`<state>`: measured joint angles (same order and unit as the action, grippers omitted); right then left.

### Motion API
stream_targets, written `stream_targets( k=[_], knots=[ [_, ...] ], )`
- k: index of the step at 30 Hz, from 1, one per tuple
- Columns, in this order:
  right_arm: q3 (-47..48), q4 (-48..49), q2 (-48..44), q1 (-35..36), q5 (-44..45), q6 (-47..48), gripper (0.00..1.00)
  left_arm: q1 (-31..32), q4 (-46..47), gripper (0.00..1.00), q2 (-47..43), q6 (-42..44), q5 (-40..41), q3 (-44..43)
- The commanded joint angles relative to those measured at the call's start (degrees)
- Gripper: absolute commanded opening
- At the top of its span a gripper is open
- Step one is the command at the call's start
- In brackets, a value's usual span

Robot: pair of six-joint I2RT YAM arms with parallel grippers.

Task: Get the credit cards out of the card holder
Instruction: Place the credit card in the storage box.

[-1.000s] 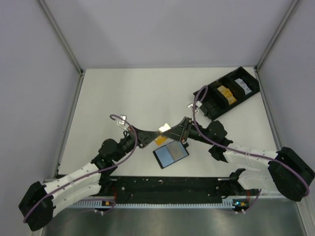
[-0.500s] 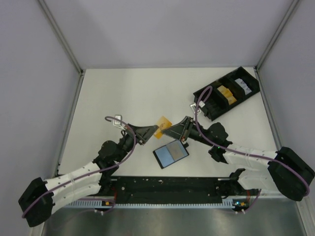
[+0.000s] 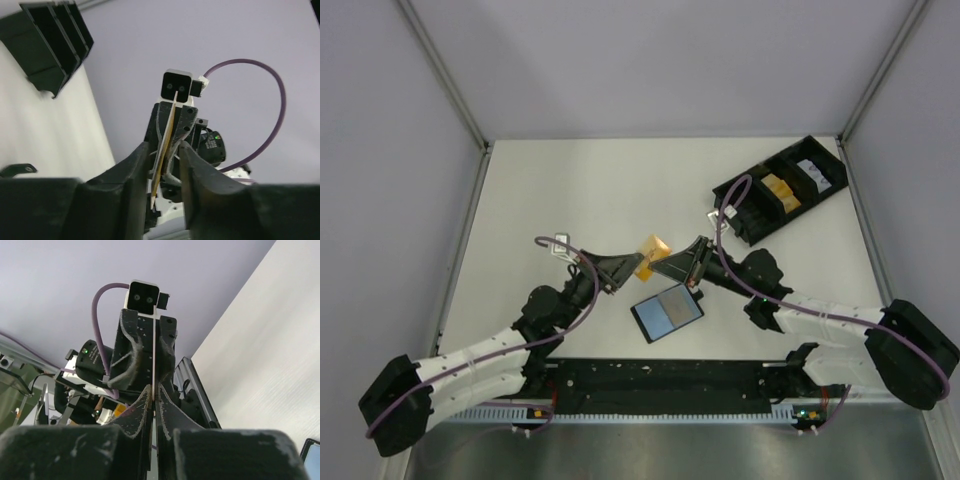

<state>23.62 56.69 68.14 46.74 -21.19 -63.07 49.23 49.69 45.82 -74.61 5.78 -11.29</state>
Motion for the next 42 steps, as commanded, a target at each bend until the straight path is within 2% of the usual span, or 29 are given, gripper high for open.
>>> stream_targets(
  k=[1,3,4,5,8,11,13,17,21,24,26,28,33,42],
  knots=[
    [1.6,-1.3,-2.7,-2.3,-1.2,1.3,0.0,0.3,-0.4,0.47,-2.5,2.4,1.8,-0.3],
    [2.3,-5.0,-4.1,-4.7,-2.9,1.7,0.0,-0.2,-3.4,0.64,-4.6,5.0,2.9,-0.5],
    [2.7,-7.4,-5.1,-5.9,-3.6,2.1,0.0,-0.7,-8.9,0.71,-6.3,6.5,3.2,-1.4],
    [3.4,-10.3,-6.2,-7.4,-4.2,2.8,0.0,-1.5,-11.7,0.75,-7.9,8.7,2.7,-2.8],
    [5.9,-22.3,-9.6,-13.1,-6.1,6.0,0.0,-4.7,-27.1,0.8,-11.2,16.7,1.0,-8.6],
    [11.3,-37.6,-11.1,-20.3,-9.1,10.3,0.0,-10.4,-38.1,0.81,-12.9,23.0,-2.8,-14.2],
    [14.1,-43.9,-10.7,-26.2,-11.8,12.6,0.0,-16.2,-43.2,0.83,-12.0,26.9,-11.0,-18.0],
    [21.0,-55.1,-7.6,-36.9,-14.0,18.0,0.0,-26.2,-54.9,0.91,-5.6,35.8,-21.3,-29.5],
    [25.9,-59.0,-2.0,-48.0,-15.1,20.2,0.0,-29.5,-65.4,0.94,2.9,47.8,-24.7,-38.3],
    [30.1,-60.6,4.8,-52.8,-13.6,21.8,0.0,-30.3,-69.3,0.96,6.5,57.2,-22.1,-40.0],
    [33.3,-61.9,9.3,-55.1,-11.1,23.5,0.0,-30.5,-70.6,0.98,7.6,59.2,-20.1,-39.7],
    [36.6,-63.2,13.9,-56.5,-9.3,25.4,0.0,-31.3,-71.7,0.98,7.6,59.7,-21.2,-39.4],
    [44.1,-64.2,24.8,-58.8,-5.8,27.8,0.0,-31.6,-71.3,0.98,5.2,61.2,-17.1,-37.8],
    [56.9,-65.8,39.3,-60.4,-4.6,28.5,0.0,-31.8,-72.1,0.97,6.1,62.3,-14.4,-37.9]
  ],
)
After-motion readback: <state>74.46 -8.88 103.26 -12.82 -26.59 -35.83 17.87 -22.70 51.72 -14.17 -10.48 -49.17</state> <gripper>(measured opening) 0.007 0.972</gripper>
